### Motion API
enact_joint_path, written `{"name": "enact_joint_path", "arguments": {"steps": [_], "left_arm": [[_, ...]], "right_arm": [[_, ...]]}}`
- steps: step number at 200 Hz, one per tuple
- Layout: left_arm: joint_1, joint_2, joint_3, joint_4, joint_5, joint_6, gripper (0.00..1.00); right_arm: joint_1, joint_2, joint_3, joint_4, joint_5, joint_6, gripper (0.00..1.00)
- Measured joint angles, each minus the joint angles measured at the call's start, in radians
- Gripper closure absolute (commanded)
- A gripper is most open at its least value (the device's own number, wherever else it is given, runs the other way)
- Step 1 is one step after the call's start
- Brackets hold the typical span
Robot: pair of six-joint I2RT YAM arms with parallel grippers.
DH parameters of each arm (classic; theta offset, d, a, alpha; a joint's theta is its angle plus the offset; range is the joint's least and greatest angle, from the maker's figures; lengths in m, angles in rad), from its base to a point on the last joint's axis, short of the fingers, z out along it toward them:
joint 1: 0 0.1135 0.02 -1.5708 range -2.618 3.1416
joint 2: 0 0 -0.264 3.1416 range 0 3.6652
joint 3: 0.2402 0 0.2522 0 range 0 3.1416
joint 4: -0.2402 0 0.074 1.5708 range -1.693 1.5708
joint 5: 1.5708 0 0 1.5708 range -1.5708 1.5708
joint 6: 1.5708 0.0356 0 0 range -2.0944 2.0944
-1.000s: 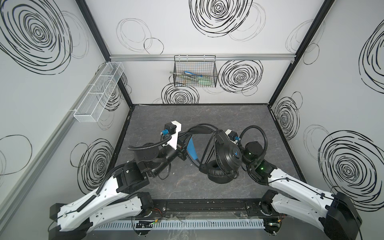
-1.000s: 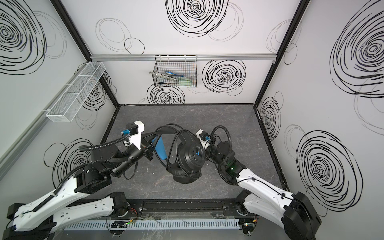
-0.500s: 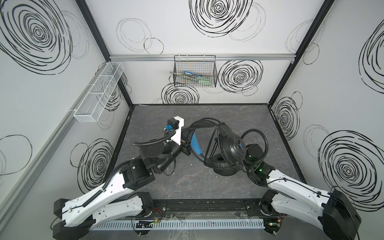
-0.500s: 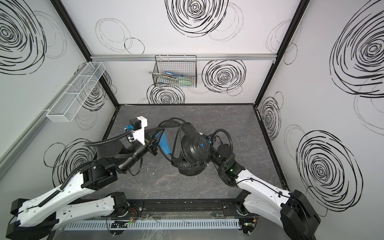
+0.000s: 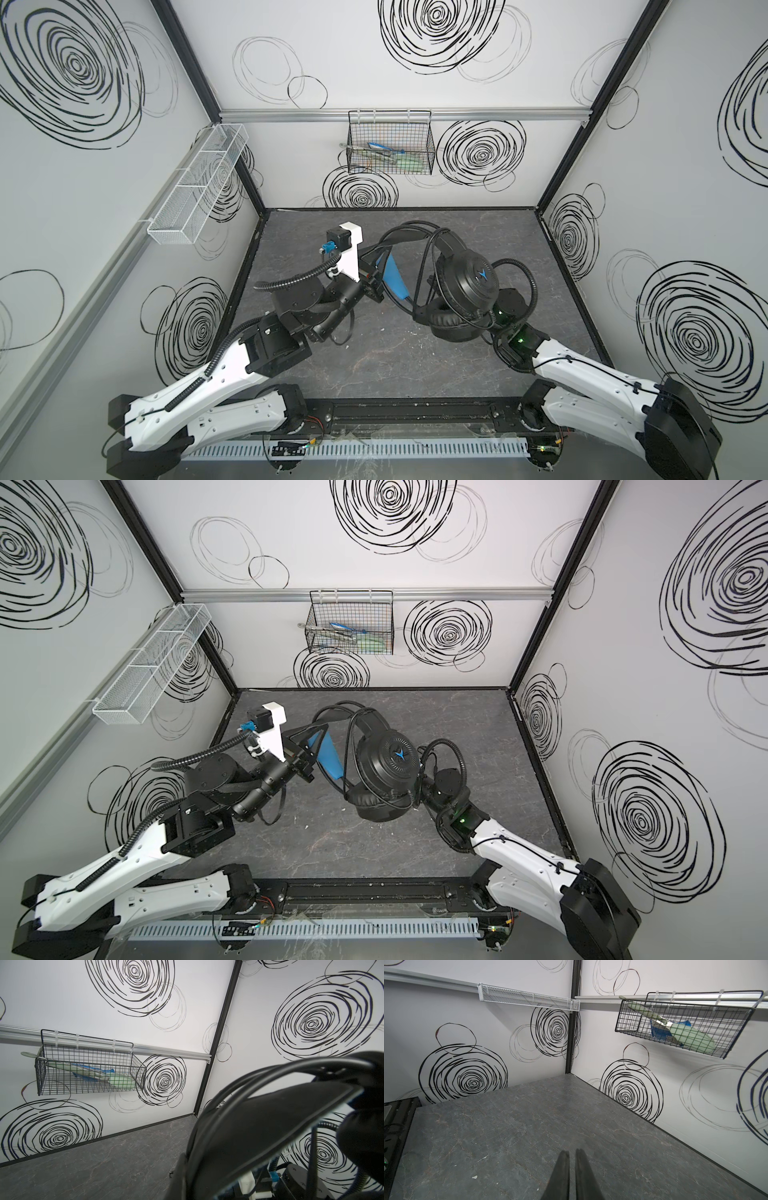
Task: Wrap the headphones
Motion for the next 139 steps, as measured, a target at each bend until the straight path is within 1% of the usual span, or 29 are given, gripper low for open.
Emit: {"name": "enact_joint_path", "arguments": {"steps": [80, 139], "left_arm": [[0.000, -0.005, 0.011, 0.040, -0.115, -0.021, 1.00], [0.000, -0.062, -0.018, 0.075, -0.212, -0.043, 1.00]], "right_arm": [[0.002, 0.001, -0.001, 0.000, 0.002, 0.001, 0.87], [0.002, 0.026, -0.001, -0.010, 0.058, 0.022, 0.90]]}}
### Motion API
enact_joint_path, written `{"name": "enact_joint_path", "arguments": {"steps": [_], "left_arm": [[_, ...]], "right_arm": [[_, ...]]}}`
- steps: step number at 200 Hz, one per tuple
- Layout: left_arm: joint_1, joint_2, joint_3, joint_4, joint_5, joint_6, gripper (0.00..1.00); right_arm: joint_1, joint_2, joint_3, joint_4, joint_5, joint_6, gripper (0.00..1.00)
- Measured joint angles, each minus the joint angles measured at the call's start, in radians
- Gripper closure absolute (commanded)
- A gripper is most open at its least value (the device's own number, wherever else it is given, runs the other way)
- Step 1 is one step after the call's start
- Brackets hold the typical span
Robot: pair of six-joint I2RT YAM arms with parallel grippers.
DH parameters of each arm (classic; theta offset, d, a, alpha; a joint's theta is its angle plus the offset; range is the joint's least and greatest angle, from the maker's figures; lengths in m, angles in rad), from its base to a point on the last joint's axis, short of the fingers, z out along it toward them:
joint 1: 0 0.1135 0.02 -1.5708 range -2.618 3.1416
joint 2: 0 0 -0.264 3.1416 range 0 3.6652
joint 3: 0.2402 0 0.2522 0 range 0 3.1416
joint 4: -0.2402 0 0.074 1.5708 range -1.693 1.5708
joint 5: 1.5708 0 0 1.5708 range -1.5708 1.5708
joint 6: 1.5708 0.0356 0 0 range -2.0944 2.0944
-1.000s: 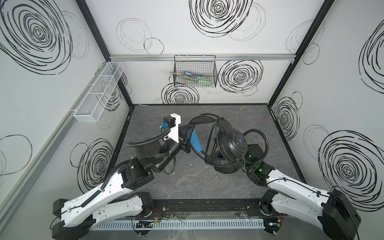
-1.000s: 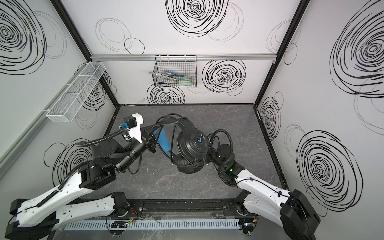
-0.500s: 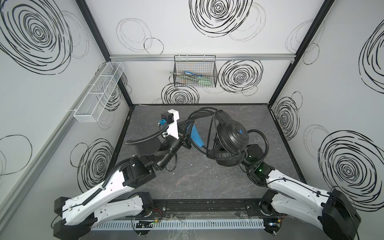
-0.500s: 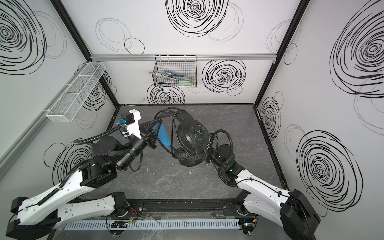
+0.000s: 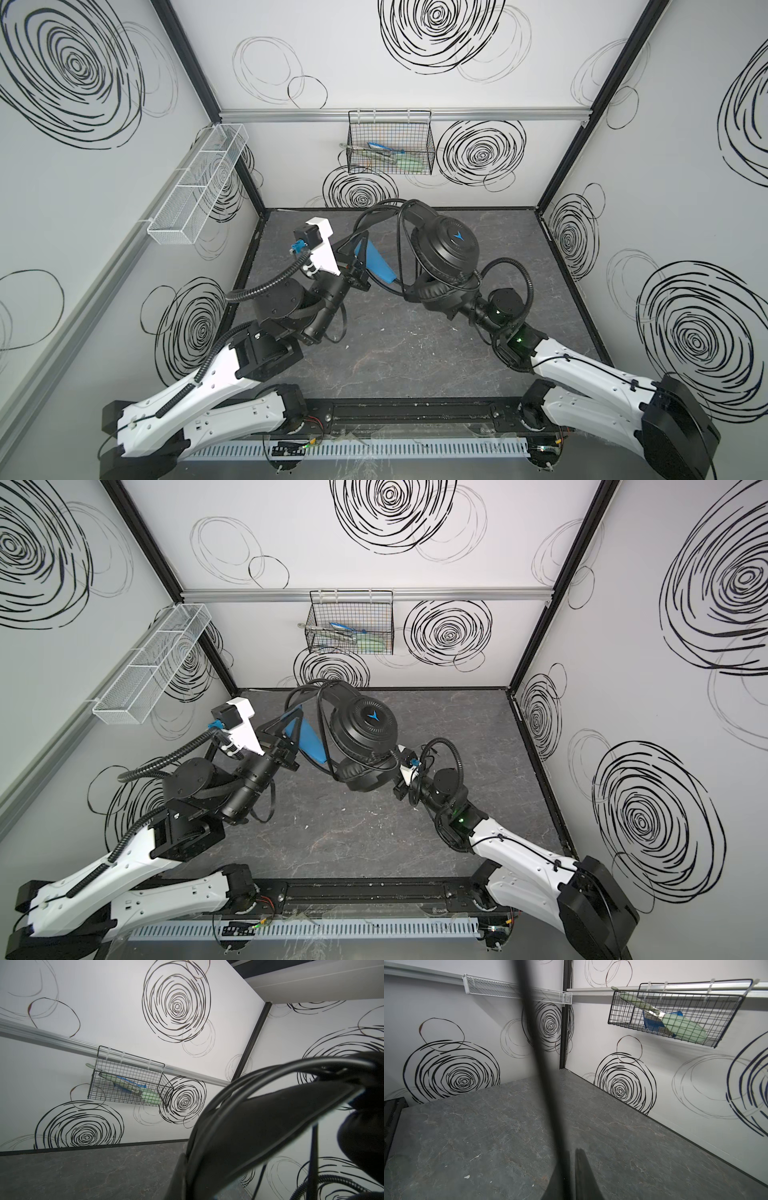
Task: Wrap the headphones
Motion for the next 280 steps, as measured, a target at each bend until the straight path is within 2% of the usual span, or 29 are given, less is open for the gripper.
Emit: {"name": "enact_joint_path", "arguments": {"steps": [28, 51, 147, 196, 241, 280], "left_arm": [[0.000, -0.011, -0.006, 0.005, -0.049, -0.011, 1.00], [0.000, -0.010, -0.019, 0.010, -0.076, -0.022, 1.00], [0.032, 0.019, -0.020, 0.035, -0.103, -0.024, 1.00], [0.065, 0.048, 0.003, 0.035, -0.163, -0.021, 1.00], [0.145, 0.101, 0.037, 0.029, -0.177, -0.017, 1.00], [0.276, 0.143, 0.077, -0.029, -0.126, -0.034, 1.00]], "right_arm": [[0.000, 0.023, 0.008, -0.014, 0.020, 0.007, 0.93], [0.001, 0.035, 0.010, -0.023, 0.038, 0.017, 1.00], [0.010, 0.051, 0.016, -0.030, 0.016, 0.049, 1.00], [0.056, 0.057, 0.017, -0.021, 0.015, 0.048, 1.00], [0.156, 0.108, 0.050, -0.025, 0.073, 0.003, 1.00], [0.227, 0.131, 0.077, -0.022, 0.121, -0.060, 1.00]]}}
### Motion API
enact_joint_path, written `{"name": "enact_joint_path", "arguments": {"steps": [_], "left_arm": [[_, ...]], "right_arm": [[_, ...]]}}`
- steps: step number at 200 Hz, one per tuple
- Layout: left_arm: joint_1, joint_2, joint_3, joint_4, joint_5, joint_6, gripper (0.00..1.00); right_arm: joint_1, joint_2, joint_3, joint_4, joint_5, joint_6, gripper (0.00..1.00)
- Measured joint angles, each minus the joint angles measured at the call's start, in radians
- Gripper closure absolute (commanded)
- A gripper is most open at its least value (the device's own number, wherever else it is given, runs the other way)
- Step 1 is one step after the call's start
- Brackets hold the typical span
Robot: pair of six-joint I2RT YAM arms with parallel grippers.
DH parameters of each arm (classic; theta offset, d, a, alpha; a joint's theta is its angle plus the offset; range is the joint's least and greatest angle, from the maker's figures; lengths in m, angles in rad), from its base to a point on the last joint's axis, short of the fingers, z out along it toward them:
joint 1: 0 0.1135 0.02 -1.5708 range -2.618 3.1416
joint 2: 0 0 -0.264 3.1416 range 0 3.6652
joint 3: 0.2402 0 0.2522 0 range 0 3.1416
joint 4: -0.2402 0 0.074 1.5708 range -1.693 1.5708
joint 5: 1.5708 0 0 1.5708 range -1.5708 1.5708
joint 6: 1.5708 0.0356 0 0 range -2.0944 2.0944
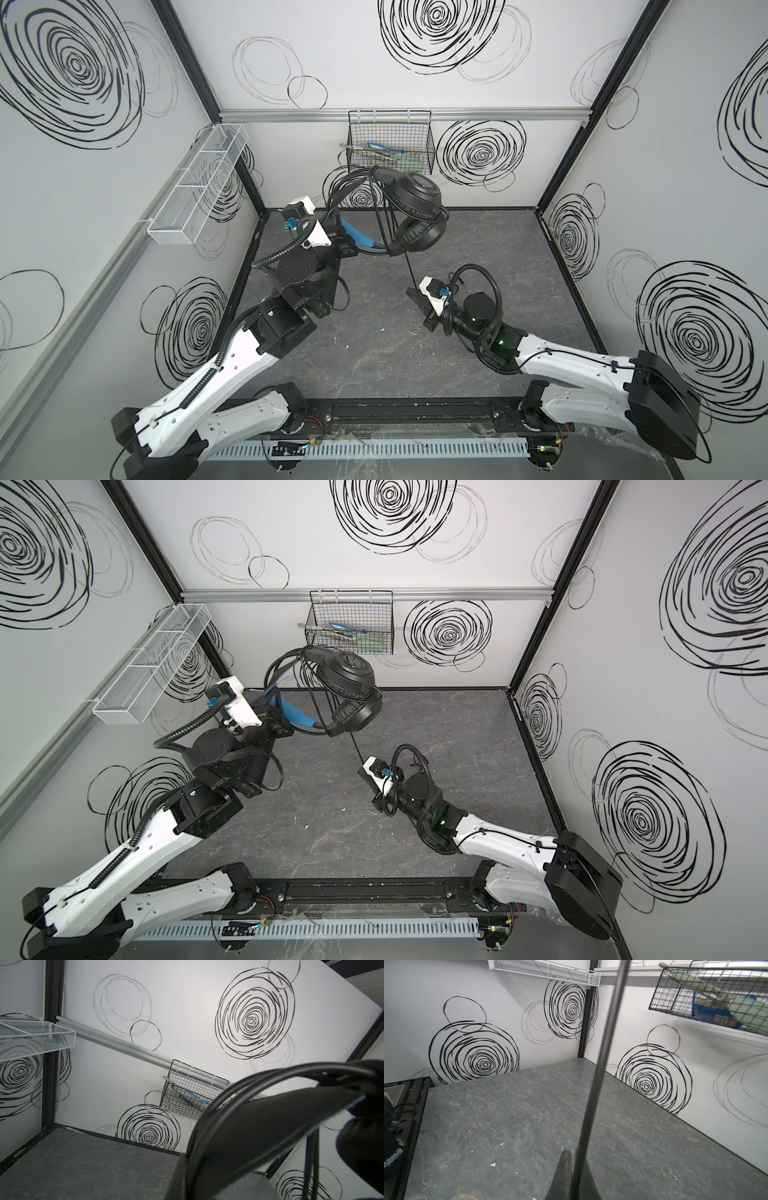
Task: Wrap the headphones
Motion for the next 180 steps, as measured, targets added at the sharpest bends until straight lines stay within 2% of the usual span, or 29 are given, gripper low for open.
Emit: {"name": "enact_joint_path", "arguments": {"steps": [33, 73, 129, 180], "left_arm": [[0.094, 0.033, 0.007, -0.032, 0.068, -0.037, 1.00], [0.143, 0.085, 0.007, -0.048, 0.114, -0.106, 1.00], [0.155, 0.123, 0.007, -0.052, 0.158, -0.191, 1.00], [0.156, 0.140, 0.007, -0.049, 0.158, -0.207, 1.00]], "right_arm": [[0.028, 0.014, 0.012, 0.000, 0.019, -0.032, 1.00], [0.042, 0.033, 0.019, -0.007, 0.030, -0.049, 1.00], [0.042, 0.085, 0.041, -0.017, 0.045, -0.057, 1.00], [0.053, 0.115, 0.063, -0.027, 0.051, -0.061, 1.00]]}}
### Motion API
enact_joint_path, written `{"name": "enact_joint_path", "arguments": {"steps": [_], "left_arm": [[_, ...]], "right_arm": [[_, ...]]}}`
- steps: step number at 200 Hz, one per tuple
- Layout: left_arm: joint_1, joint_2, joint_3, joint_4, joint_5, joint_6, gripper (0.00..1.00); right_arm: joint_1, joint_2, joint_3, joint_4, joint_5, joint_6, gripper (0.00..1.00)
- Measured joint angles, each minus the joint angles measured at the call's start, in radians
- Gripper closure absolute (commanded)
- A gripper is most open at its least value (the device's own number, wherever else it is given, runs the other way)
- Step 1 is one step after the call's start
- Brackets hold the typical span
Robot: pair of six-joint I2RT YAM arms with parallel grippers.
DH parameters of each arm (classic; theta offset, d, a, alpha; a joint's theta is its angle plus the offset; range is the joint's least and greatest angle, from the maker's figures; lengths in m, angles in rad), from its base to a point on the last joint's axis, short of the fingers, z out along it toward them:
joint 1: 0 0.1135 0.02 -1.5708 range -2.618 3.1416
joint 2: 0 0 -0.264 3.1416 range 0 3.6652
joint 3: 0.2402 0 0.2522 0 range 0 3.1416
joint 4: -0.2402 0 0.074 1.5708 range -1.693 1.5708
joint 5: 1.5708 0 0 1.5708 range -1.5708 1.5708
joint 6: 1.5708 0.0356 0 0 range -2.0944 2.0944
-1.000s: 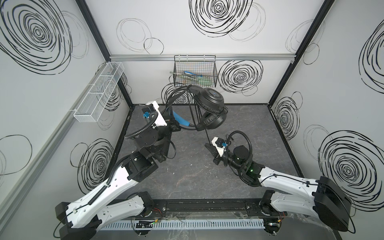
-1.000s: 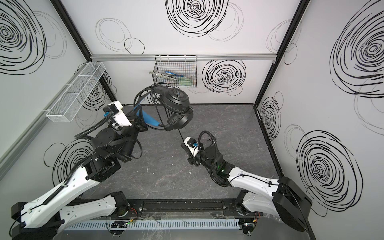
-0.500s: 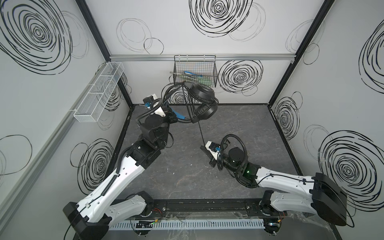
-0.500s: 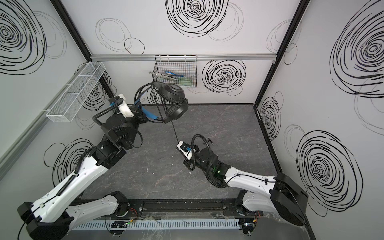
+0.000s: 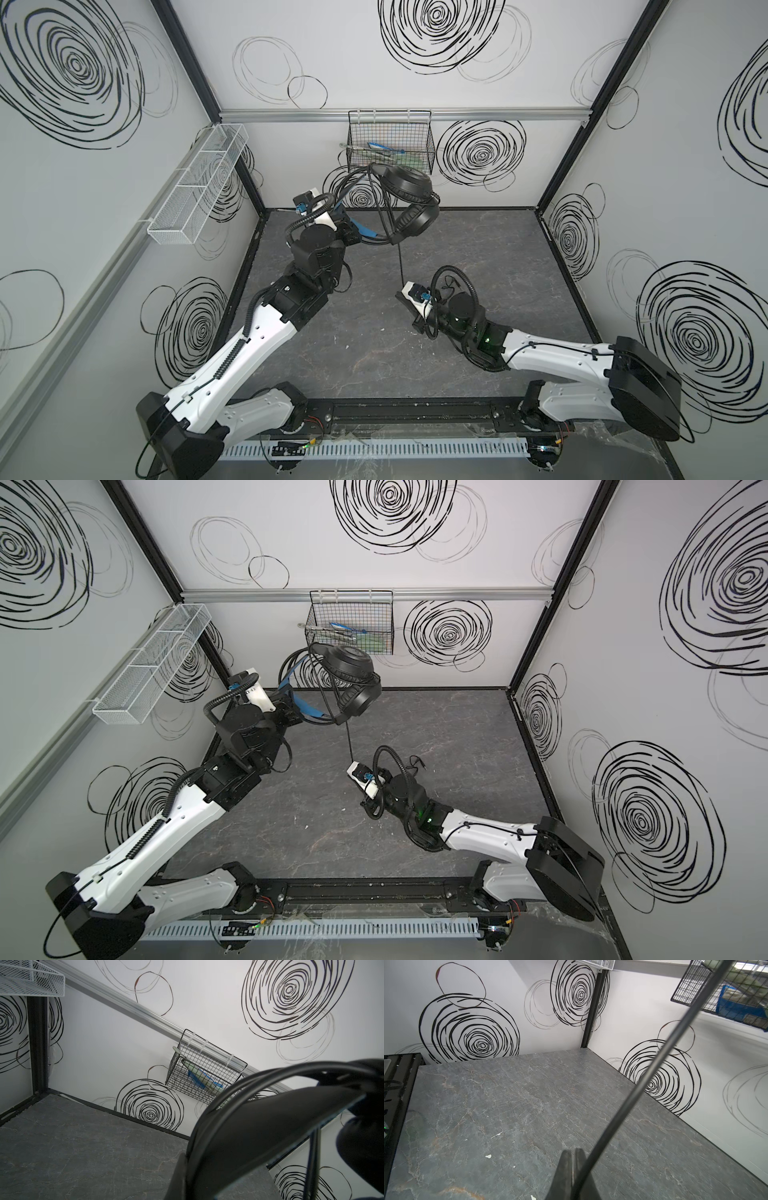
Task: Wrap the headphones
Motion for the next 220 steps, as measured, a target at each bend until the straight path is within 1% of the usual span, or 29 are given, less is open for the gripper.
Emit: {"name": "enact_joint_path", "arguments": {"steps": [30, 80, 112, 164, 220], "left_arm": [[0.000, 0.017, 0.000, 0.023, -0.039, 0.056, 1.00], [-0.021, 0.061, -0.059, 0.127, -0.164, 0.209, 1.00], [-0.031, 0.089, -0.101, 0.158, -0.212, 0.235, 1.00], [-0.040, 0.114, -0.107, 0.166, -0.218, 0.236, 1.00], [-0.039, 0.114, -0.190, 0.140, -0.178, 0.276, 1.00]], "right_arm": [[0.008, 0.000, 0.000, -0.001, 0.002, -0.011, 1.00], [0.022, 0.000, 0.004, -0.020, 0.003, -0.028, 1.00], [0.026, 0.003, 0.004, -0.048, -0.005, -0.034, 1.00], [0.027, -0.003, 0.004, -0.058, -0.039, -0.040, 1.00], [0.029, -0.094, 0.001, -0.077, -0.106, -0.053, 1.00]]}}
